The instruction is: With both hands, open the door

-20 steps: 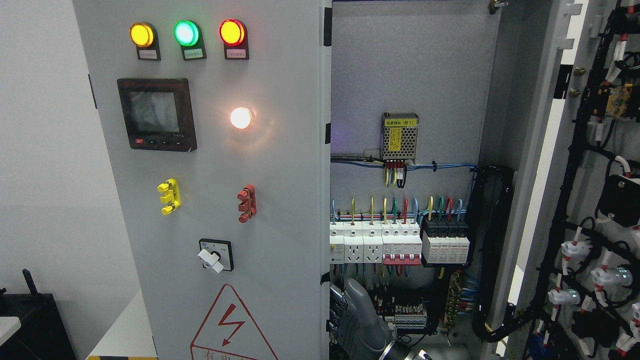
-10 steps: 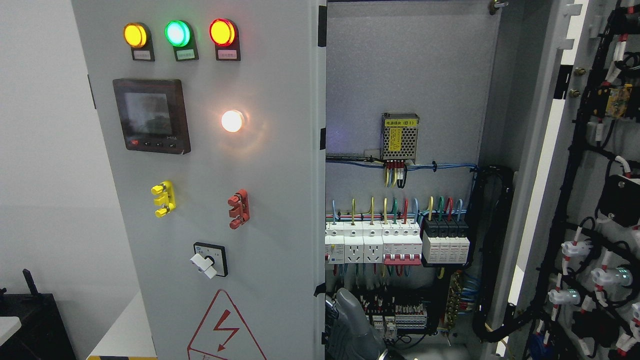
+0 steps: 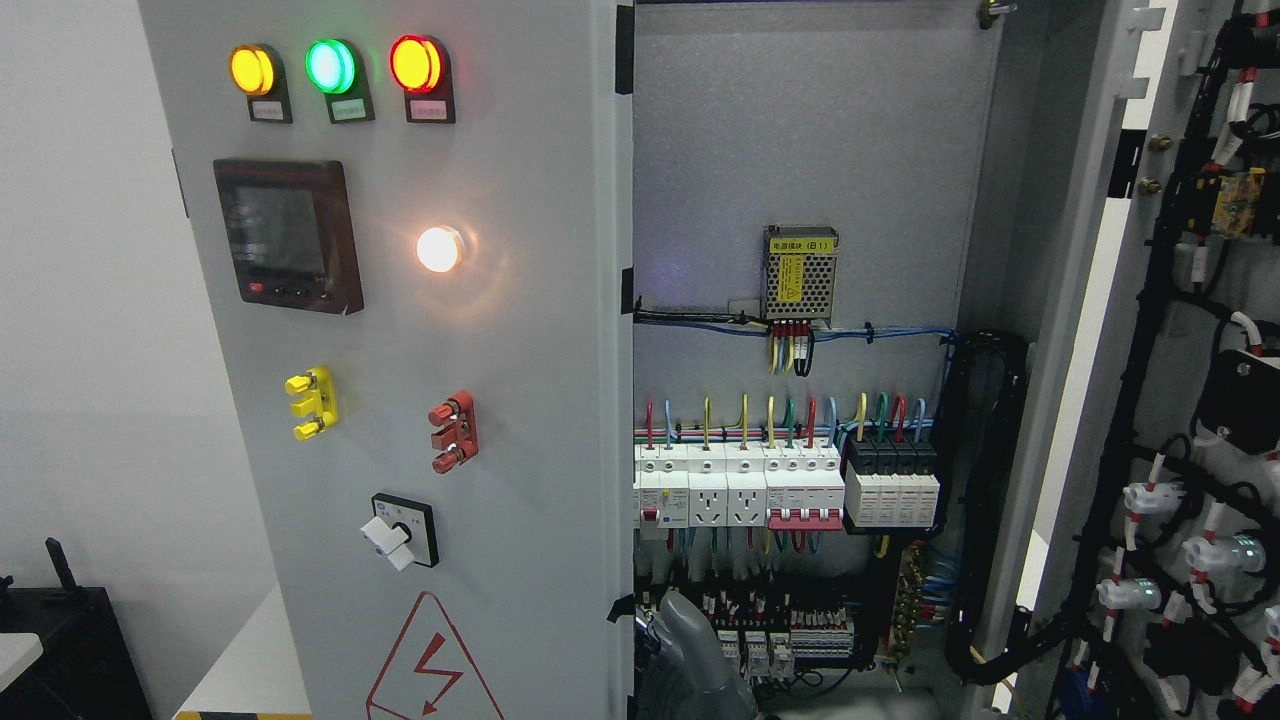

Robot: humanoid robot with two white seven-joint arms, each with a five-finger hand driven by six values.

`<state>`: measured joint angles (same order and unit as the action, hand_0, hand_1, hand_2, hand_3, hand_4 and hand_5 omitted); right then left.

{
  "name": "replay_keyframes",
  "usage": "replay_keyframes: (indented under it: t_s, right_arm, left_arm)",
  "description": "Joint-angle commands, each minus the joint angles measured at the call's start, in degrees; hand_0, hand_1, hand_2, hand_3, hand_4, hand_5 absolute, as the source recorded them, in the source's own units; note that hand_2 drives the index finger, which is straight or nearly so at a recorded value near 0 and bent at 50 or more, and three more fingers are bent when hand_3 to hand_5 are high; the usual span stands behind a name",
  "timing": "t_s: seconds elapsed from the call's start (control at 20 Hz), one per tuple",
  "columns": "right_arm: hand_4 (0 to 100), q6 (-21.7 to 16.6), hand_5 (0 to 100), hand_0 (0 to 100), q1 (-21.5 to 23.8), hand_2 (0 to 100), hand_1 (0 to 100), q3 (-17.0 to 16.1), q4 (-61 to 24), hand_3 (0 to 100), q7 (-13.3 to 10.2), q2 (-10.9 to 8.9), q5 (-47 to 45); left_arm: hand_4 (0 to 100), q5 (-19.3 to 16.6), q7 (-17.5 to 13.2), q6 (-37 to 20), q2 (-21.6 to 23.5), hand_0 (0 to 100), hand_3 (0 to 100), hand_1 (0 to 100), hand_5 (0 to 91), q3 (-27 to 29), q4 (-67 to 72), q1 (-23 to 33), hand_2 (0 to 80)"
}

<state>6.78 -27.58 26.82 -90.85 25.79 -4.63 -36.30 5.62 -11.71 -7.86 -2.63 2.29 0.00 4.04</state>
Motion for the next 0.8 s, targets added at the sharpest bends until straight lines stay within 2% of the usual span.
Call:
replay_keyframes:
  t_s: [0.0,0.1,0.25,0.75]
  right_arm:
    - [0,-0.02,0,0,0.59,0,0,2.10,-3.10,0,0.40,0.06,-0.44]
    - [0,-0.10,0,0,0.68,0,0,2.53,-3.19,0,0.49,0.06,-0.44]
    - [0,-0.10,0,0,0.68,0,0,2.89,-3.72,0,2.24,0.14,-0.44]
    - [0,-0.10,0,0,0.77,0,0,4.47,-4.07,0,2.51,0.50,-0.44]
  left_arm:
    - [3,0.00,0.02,0.04,-0.01,0,0,0,0.0,-0.01,0.00,0.00,0.0]
    - [3,0.00,0.02,-0.05,-0.01,0,0,0,0.0,-0.01,0.00,0.00,0.0]
    - [3,0.00,0.02,0.04,-0.01,0,0,0,0.0,-0.01,0.00,0.00,0.0]
    - [3,0.00,0.02,0.04,-0.01,0,0,0,0.0,-0.01,0.00,0.00,0.0]
